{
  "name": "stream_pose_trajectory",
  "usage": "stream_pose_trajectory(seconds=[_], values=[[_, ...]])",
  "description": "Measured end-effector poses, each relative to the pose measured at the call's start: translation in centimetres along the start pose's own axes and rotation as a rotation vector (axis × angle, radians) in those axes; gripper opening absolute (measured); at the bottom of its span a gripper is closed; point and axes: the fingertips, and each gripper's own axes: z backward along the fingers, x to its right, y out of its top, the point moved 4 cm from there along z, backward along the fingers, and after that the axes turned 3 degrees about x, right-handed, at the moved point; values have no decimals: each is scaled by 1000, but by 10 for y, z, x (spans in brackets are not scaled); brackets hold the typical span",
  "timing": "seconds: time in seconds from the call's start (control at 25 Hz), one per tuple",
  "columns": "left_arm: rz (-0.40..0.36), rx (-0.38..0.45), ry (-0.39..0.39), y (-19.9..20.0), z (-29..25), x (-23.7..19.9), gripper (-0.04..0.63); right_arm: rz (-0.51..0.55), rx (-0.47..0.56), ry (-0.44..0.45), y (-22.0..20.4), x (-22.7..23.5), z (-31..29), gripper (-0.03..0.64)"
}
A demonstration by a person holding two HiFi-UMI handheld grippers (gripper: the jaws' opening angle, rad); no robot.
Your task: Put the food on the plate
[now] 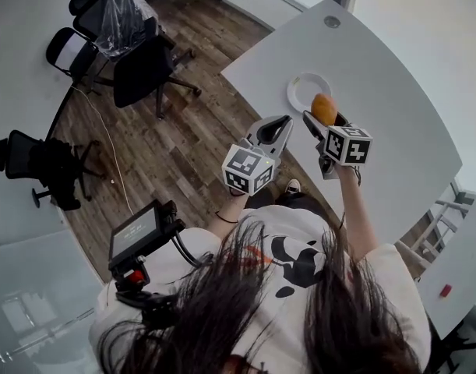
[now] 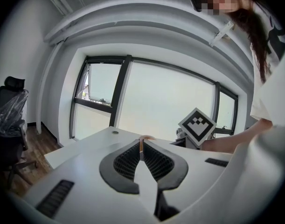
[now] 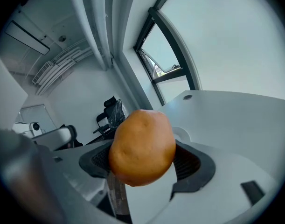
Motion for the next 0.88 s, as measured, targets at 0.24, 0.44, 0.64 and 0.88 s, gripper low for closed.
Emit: stream_pose_trajectory(seconds=[0.24, 0.44, 0.64, 0.88], values=[[4, -15, 17, 5, -7, -20, 6, 41, -101, -34, -2, 25, -47, 373], [3, -33, -5, 10, -26, -51, 6, 75, -184, -68, -10, 35, -92, 373], [-14, -54, -74, 17, -56, -69, 6, 115, -250, -118, -21, 43, -114, 373], [-4, -59, -131, 41, -102, -126, 6, 185, -330, -190, -11, 53, -154, 373]])
